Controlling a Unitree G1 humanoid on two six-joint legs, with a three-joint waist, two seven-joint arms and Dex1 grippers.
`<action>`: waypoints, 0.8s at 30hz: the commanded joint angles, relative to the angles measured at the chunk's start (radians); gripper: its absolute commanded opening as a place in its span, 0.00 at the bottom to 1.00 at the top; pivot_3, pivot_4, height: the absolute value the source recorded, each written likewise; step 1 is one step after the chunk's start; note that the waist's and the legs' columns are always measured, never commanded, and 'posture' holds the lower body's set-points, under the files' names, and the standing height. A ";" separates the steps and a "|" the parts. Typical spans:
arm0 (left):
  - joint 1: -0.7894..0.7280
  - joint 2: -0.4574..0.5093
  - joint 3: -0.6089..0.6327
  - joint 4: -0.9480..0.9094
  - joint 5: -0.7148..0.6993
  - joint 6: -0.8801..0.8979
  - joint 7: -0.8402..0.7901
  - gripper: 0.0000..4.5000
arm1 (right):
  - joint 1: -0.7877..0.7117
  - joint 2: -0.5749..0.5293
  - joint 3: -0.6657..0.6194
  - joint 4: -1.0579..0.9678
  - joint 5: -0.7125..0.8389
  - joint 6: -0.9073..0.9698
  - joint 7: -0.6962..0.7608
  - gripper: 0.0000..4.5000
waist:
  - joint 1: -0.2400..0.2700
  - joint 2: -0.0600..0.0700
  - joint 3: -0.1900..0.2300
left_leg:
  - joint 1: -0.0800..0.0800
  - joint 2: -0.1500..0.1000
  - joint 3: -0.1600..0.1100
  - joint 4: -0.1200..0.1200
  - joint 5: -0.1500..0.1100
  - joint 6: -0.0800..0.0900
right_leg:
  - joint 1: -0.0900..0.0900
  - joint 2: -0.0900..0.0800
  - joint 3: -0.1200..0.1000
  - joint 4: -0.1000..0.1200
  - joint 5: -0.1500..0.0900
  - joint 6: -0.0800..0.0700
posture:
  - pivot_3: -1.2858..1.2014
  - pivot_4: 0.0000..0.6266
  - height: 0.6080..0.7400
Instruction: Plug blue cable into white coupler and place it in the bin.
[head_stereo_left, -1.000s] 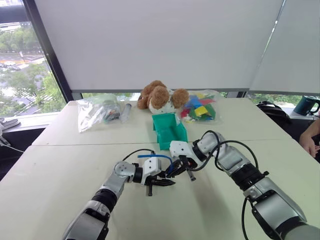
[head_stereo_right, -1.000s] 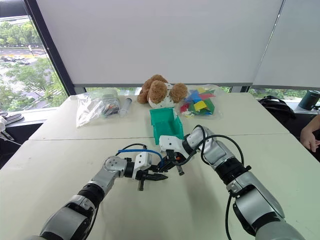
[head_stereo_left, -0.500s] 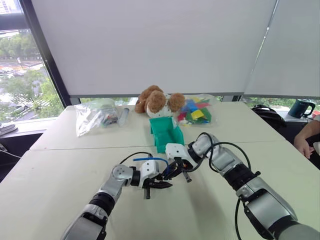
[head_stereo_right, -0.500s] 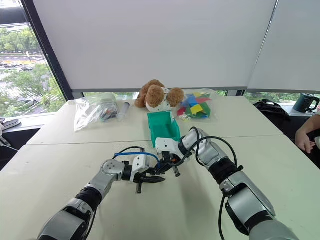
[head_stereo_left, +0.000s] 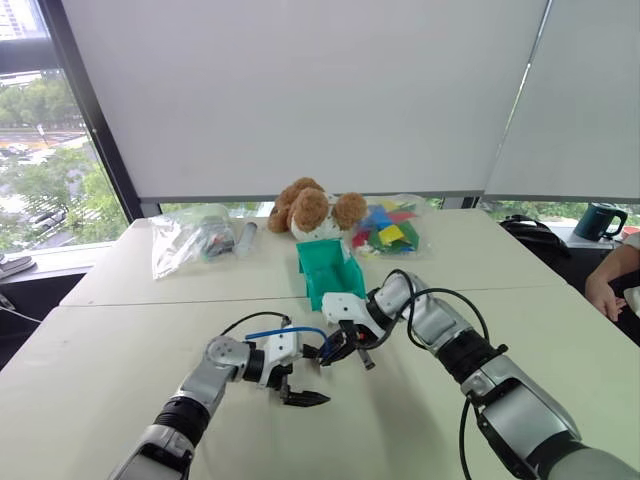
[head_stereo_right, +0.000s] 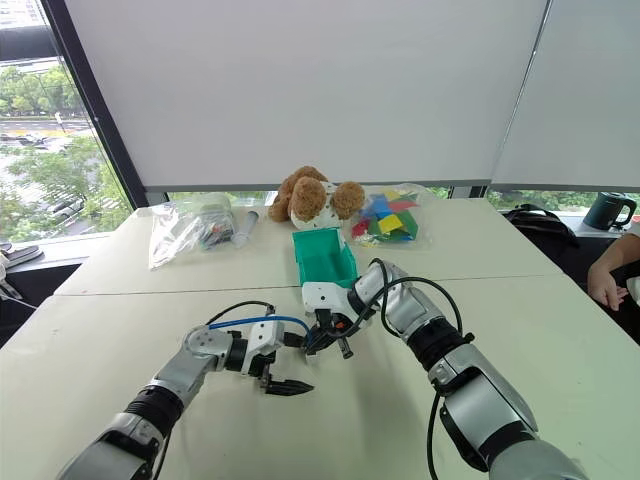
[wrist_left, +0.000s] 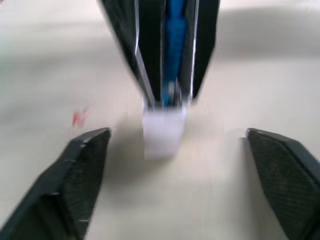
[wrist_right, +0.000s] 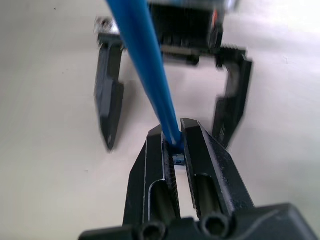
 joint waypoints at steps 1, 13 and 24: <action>0.014 0.033 0.069 -0.098 -0.056 0.052 0.031 0.98 | 0.097 0.010 0.141 0.137 -0.125 0.021 0.004 0.00 | -0.001 0.000 -0.002 | 0.000 0.000 0.000 0.000 0.000 0.000 | 0.000 0.000 0.000 0.000 0.000 0.000 | 0.52 0.24 1.00; 0.105 0.111 0.252 -0.313 -0.177 0.236 0.200 0.98 | 0.094 -0.040 -0.096 -0.231 0.115 0.406 0.007 0.00 | 0.004 0.004 0.003 | -0.014 -0.001 -0.001 -0.002 0.000 -0.001 | -0.015 -0.006 0.001 0.000 -0.002 -0.004 | 0.52 0.24 1.00; 0.186 0.124 0.321 -0.393 -0.225 0.284 0.302 0.98 | -0.108 -0.131 -0.311 -0.335 0.278 0.571 -0.088 0.00 | 0.007 0.008 0.022 | -0.041 -0.006 0.001 0.002 0.002 -0.004 | -0.040 -0.011 0.000 0.000 0.002 0.000 | 0.52 0.24 1.00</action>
